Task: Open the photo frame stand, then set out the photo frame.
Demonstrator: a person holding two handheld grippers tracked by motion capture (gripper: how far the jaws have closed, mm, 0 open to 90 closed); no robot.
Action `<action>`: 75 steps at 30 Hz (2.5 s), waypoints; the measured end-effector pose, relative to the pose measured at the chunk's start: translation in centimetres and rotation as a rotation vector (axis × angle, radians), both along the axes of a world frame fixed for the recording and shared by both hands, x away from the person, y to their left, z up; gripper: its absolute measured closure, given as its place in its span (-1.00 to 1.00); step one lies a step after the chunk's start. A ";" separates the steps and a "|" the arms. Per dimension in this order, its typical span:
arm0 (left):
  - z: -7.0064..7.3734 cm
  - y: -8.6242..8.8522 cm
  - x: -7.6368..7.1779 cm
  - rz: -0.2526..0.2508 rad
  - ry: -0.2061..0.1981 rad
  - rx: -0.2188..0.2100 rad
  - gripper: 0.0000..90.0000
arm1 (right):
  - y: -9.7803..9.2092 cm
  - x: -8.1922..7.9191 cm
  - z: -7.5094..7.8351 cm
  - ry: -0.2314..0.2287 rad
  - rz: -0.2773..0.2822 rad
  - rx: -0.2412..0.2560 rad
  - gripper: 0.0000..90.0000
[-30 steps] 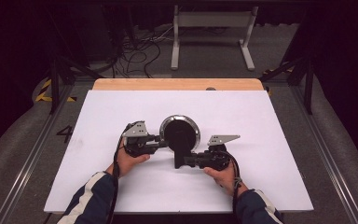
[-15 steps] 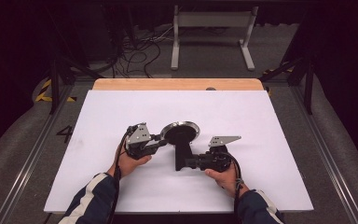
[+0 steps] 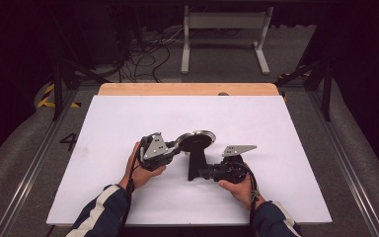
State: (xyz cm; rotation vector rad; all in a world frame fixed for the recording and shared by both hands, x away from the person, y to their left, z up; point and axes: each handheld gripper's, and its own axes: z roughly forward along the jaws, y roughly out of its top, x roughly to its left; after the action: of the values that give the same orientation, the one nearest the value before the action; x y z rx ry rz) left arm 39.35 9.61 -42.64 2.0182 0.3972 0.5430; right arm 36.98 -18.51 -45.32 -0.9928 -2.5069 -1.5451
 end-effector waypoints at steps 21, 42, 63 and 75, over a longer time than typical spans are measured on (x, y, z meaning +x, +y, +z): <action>0.4 0.7 -0.1 -0.023 0.048 -0.088 0.42 | 0.1 -0.5 1.0 -0.108 -0.034 -0.158 0.36; 0.4 5.4 -3.8 0.026 0.125 0.013 -0.76 | -0.1 -4.1 3.2 -0.342 -0.112 -0.351 -0.32; -2.5 8.7 -6.0 0.090 0.230 0.054 -0.86 | 0.8 -5.9 2.9 -0.358 -0.174 -0.273 -0.14; -0.6 6.9 -2.5 0.113 0.158 0.000 -0.38 | 3.7 -6.2 2.7 -0.383 -0.160 -0.235 1.00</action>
State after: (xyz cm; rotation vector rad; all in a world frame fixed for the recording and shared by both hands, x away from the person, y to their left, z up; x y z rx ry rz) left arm 36.85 16.47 -43.19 2.0539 0.6098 0.4529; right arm 30.75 -14.80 -42.66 -1.0312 -2.9952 -1.6480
